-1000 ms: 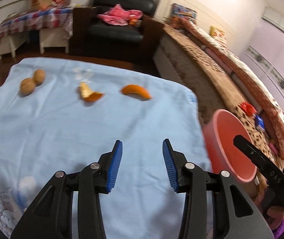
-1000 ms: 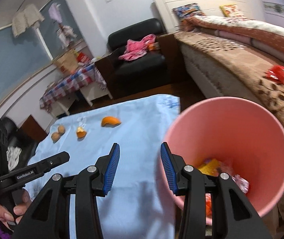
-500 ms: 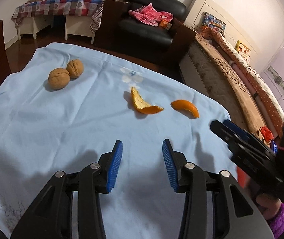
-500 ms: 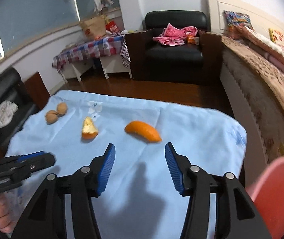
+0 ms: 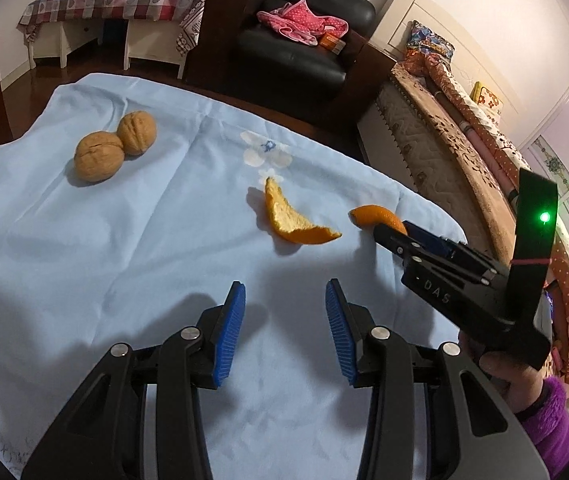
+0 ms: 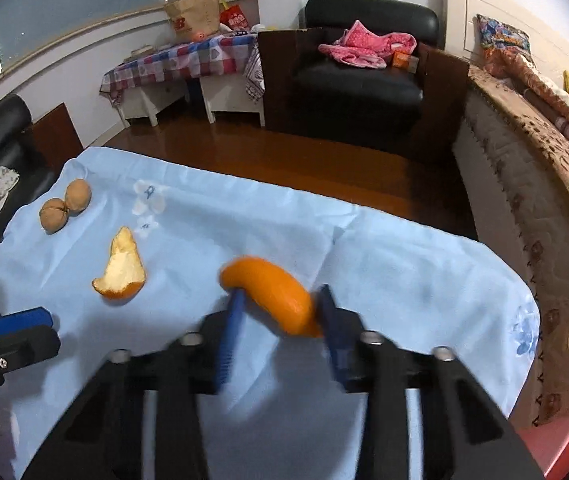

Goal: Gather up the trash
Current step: 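Grasp the curved orange peel with the right tool while the left tool grasps the pale peel piece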

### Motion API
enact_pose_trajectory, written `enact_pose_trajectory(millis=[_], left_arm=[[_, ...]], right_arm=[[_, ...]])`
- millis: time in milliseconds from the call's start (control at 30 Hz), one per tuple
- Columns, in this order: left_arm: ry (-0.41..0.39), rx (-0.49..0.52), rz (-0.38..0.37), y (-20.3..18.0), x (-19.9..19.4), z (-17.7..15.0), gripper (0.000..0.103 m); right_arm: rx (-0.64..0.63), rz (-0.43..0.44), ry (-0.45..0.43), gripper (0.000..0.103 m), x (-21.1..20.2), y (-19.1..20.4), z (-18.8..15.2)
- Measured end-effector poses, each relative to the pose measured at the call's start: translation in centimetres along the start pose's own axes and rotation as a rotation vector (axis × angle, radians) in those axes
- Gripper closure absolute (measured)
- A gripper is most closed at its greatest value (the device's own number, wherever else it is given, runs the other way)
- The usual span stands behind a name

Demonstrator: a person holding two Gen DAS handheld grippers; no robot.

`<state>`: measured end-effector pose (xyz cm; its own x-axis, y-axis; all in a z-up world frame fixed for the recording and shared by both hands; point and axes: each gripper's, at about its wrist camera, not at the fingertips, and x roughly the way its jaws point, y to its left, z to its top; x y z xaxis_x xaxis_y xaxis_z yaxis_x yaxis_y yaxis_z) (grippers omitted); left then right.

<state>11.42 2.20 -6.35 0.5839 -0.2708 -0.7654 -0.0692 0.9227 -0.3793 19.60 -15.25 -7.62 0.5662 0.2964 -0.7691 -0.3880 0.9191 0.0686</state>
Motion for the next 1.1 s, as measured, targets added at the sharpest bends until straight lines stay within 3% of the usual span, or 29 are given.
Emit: enact_pose_trajectory(millis=[133, 400, 567, 700, 1100], left_arm=[[0.001, -0.023, -0.019, -0.3, 0.2, 0.6, 0.061], [-0.009, -0.069, -0.018, -1.6, 1.4, 2.1, 0.061], [-0.043, -0.139, 0.054, -1.7, 2.7, 3.7, 0.061], [-0.040, -0.086, 0.140, -2.1, 4.3, 3.5, 0.061], [-0.096, 0.086, 0.132, -3.7, 5.2, 1.4, 0.062]], right_arm=[[0.053, 0.054, 0.029, 0.091, -0.3, -0.7, -0.4], [0.165, 0.081, -0.033, 0.093, -5.3, -1.0, -3.3], [0.238, 0.091, -0.056, 0.093, -7.9, -2.0, -4.5], [0.256, 0.090, -0.063, 0.093, -9.3, -2.7, -5.2], [0.287, 0.103, -0.044, 0.093, -10.2, -3.2, -7.1]])
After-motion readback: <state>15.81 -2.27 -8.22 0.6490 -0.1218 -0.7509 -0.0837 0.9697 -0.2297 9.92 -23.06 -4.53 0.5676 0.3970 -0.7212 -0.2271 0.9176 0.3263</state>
